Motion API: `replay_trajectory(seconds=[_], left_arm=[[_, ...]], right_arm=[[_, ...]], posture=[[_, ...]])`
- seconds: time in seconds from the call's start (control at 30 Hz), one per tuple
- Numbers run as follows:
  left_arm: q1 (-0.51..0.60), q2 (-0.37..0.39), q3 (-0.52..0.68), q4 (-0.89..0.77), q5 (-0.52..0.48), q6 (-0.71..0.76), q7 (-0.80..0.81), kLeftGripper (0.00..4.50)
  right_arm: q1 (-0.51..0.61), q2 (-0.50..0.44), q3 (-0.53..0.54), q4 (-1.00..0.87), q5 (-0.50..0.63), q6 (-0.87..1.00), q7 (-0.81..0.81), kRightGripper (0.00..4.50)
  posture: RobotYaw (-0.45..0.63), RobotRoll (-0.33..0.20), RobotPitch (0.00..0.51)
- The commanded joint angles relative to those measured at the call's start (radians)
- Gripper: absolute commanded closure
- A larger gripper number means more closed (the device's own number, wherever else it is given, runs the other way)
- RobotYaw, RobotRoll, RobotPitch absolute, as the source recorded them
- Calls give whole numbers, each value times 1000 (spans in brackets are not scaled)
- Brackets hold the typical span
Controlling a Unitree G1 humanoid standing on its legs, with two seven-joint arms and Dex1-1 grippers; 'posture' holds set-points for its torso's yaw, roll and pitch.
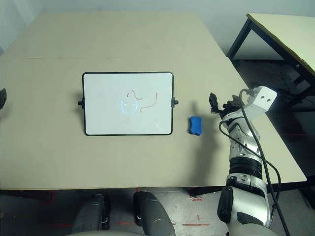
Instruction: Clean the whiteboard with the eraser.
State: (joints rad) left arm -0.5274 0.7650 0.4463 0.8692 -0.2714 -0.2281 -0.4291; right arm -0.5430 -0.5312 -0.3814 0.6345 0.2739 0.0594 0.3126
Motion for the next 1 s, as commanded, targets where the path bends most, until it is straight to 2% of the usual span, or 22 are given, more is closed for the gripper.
replay_trajectory(seconds=[0.03,0.2,0.37,0.47,0.6,0.73,0.87,1.0], left_arm=[[-7,-9,-12,22,11,-7,-2,6],[-29,-24,-23,29,14,-4,-10,6],[-66,-15,-37,-25,-14,42,-69,6],[-85,4,-54,-140,-65,169,-179,6],[-102,49,-96,-365,-140,411,-300,6],[-125,94,-172,-557,-207,641,-414,6],[-145,106,-220,-715,-274,819,-466,6],[-164,62,-262,-837,-318,927,-446,6]], right_arm=[[12,-2,-13,-6,10,3,-2,24],[20,-16,-25,-39,18,27,-14,24],[43,-35,-28,-183,35,185,-50,24],[74,-49,-31,-338,81,394,-67,24],[119,-94,-4,-563,119,720,-87,24],[103,-134,25,-723,149,1018,-105,24],[57,-121,54,-796,137,1195,-141,24],[21,-90,83,-820,123,1288,-162,24]], posture=[[-98,0,143],[-128,0,135],[-147,0,134],[-130,0,126],[-136,0,119],[-148,0,113],[-148,0,108],[-147,0,108]])
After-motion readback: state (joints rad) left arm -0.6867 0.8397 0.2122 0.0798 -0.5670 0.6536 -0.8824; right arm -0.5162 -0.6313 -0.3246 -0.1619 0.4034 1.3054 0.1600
